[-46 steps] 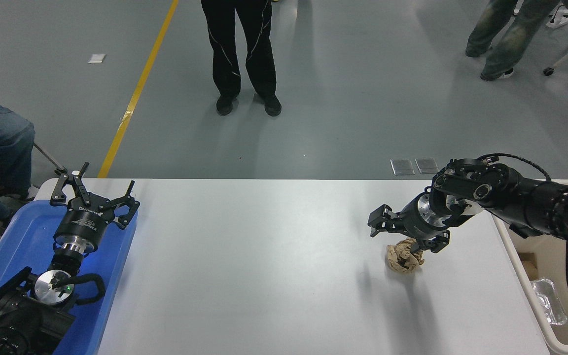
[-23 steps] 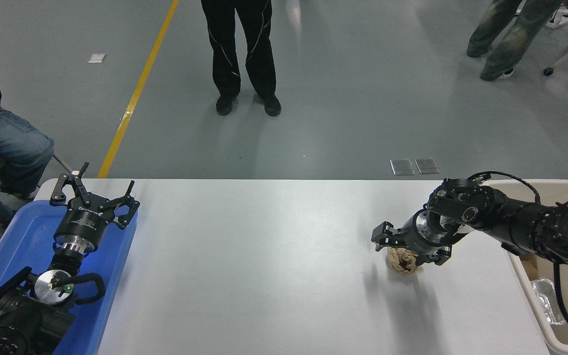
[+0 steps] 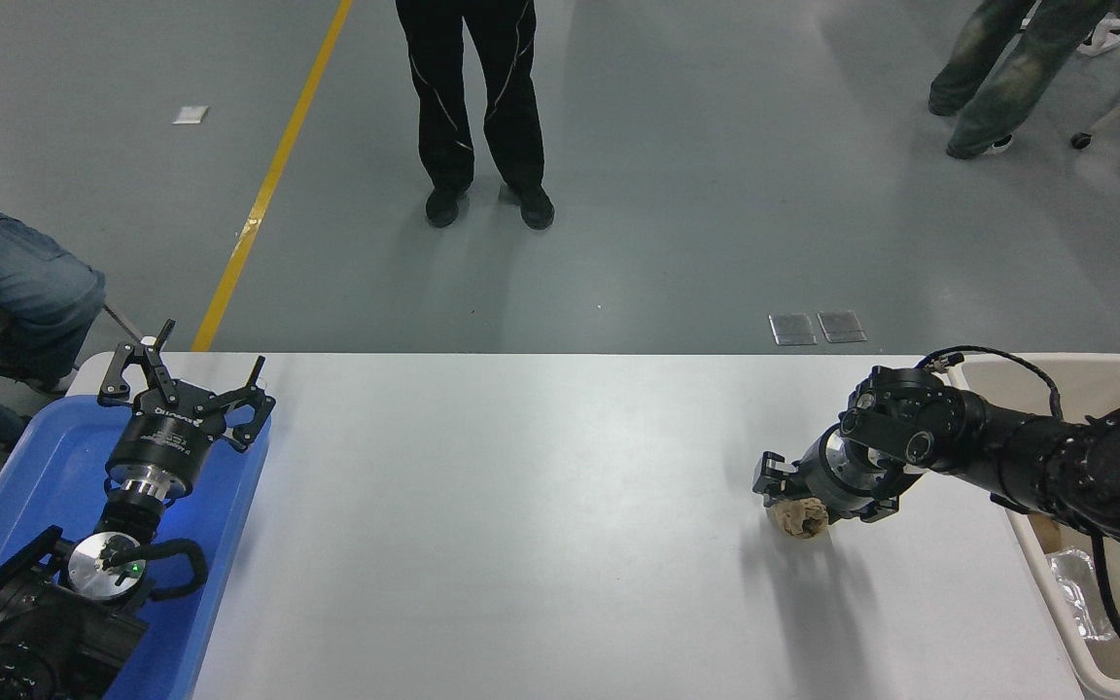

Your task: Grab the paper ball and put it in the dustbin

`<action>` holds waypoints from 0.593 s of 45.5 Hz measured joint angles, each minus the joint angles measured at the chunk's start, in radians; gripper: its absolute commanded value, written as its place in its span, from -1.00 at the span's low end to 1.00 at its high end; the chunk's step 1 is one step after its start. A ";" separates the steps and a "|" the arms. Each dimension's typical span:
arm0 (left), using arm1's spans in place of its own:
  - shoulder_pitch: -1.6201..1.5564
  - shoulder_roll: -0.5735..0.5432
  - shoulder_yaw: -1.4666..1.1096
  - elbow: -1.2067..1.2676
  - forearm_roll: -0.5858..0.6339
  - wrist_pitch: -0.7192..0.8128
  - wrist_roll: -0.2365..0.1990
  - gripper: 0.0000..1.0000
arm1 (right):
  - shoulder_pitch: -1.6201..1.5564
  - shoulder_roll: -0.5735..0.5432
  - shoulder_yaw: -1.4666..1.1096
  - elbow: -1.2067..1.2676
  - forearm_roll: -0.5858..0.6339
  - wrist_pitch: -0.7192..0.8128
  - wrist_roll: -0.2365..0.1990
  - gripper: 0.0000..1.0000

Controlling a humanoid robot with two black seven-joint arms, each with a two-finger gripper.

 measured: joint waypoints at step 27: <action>0.000 0.000 0.000 -0.001 0.001 0.000 0.000 0.99 | 0.224 -0.128 -0.009 0.206 0.007 0.143 0.001 -1.00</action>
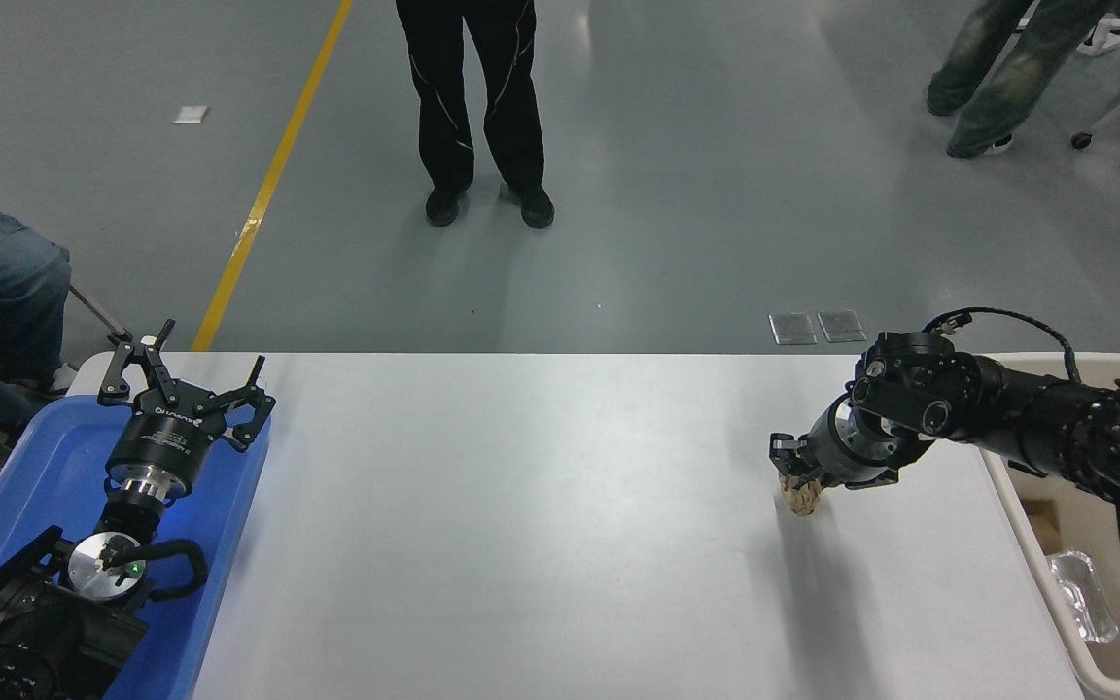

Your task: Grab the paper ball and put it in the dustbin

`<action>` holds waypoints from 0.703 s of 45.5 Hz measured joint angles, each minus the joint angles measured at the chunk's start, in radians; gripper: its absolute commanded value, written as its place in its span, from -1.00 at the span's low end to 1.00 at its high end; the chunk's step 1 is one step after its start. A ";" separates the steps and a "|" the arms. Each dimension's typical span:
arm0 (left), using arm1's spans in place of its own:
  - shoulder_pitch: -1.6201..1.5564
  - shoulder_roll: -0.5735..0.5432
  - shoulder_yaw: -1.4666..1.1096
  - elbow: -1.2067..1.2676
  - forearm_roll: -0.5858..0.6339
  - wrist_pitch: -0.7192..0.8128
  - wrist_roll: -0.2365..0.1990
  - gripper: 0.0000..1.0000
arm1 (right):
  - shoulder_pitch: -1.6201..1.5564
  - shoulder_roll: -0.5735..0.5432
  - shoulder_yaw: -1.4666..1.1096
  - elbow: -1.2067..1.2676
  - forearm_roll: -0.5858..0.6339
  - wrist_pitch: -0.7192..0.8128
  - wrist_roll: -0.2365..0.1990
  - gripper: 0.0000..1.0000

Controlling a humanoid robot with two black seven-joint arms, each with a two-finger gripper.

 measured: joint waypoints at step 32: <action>0.002 0.000 0.000 0.001 -0.001 0.000 0.000 0.99 | 0.812 -0.428 -0.318 0.809 0.086 0.140 -0.001 -1.00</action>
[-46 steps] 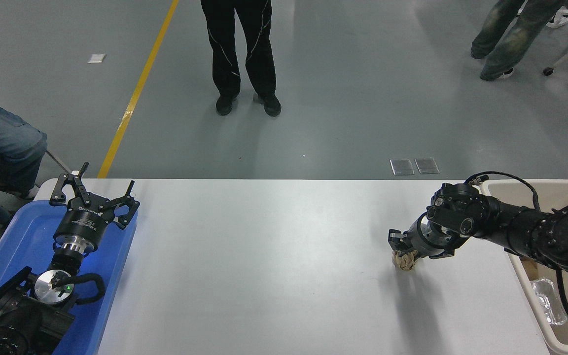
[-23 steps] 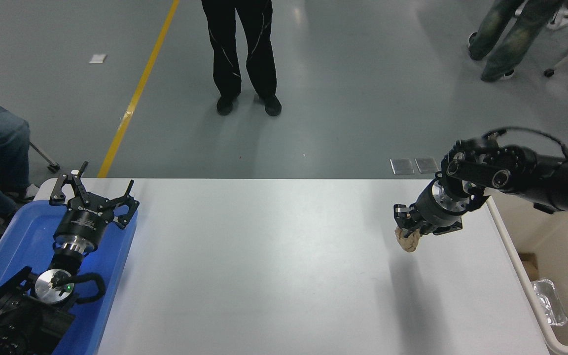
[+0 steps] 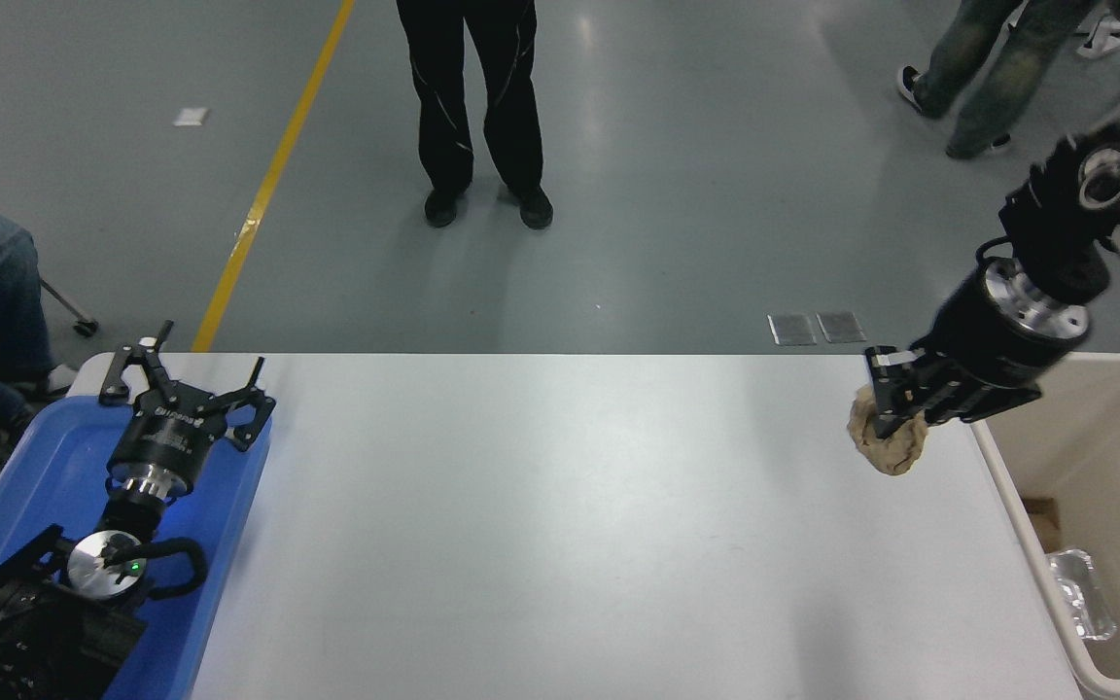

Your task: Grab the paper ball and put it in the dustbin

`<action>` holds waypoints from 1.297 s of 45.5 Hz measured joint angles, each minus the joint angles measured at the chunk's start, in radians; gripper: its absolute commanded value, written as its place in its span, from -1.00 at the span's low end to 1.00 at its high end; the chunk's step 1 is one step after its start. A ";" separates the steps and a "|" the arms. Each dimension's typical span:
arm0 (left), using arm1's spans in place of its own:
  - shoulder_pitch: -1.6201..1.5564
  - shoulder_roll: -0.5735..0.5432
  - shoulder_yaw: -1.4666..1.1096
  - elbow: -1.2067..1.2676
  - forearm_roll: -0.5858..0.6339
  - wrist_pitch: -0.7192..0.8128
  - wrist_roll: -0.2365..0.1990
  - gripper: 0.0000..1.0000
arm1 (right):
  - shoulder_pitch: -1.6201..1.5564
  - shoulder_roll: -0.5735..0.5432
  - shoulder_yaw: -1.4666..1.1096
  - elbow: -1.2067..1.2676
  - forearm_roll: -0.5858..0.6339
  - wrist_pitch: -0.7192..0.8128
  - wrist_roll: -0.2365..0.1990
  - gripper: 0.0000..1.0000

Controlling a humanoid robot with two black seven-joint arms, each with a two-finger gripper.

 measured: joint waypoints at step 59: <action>0.000 0.000 -0.001 0.000 0.000 0.000 -0.002 0.99 | -0.594 -0.020 0.214 -0.707 -0.011 -0.098 0.000 -1.00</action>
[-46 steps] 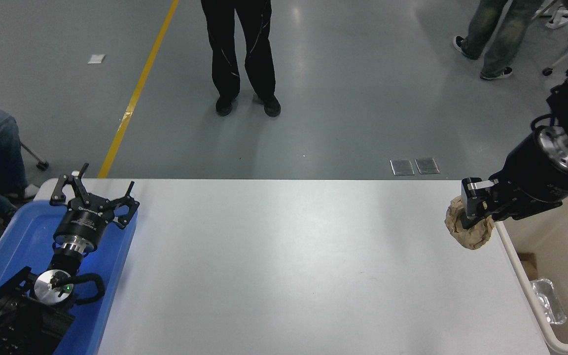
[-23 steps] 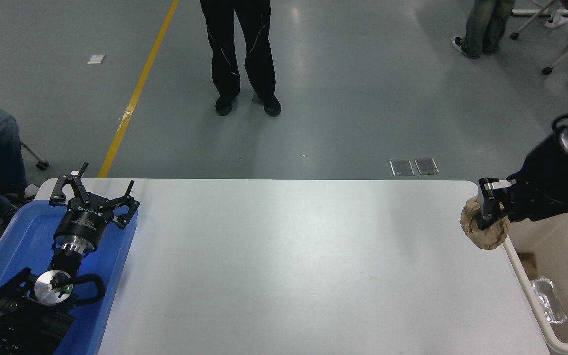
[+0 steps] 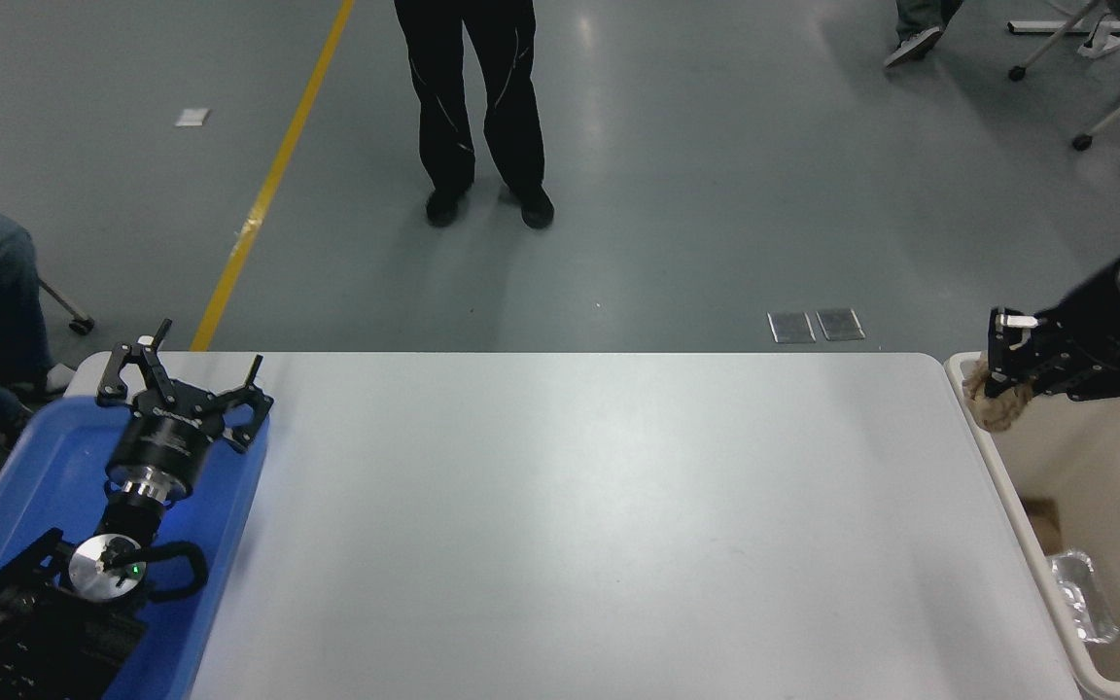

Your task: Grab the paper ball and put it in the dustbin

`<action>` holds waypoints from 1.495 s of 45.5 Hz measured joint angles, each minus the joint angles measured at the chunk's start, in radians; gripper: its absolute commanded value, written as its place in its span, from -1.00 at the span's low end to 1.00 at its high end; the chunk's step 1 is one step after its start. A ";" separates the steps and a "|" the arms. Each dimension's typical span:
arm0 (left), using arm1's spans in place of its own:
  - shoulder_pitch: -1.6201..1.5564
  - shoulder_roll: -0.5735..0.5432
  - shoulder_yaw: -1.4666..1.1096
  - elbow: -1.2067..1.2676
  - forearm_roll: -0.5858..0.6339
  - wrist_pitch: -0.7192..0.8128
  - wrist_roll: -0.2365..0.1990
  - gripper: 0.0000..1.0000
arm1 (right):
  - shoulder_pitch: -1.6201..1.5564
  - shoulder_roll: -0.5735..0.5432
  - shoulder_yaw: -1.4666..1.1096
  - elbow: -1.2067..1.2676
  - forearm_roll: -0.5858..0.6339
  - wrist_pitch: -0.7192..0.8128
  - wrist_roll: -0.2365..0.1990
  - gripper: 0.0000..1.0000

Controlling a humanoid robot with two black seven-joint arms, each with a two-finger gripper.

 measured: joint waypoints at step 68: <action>0.001 -0.001 -0.002 0.001 -0.001 0.000 -0.001 0.99 | -0.796 0.250 0.459 -0.623 0.090 -0.729 0.003 1.00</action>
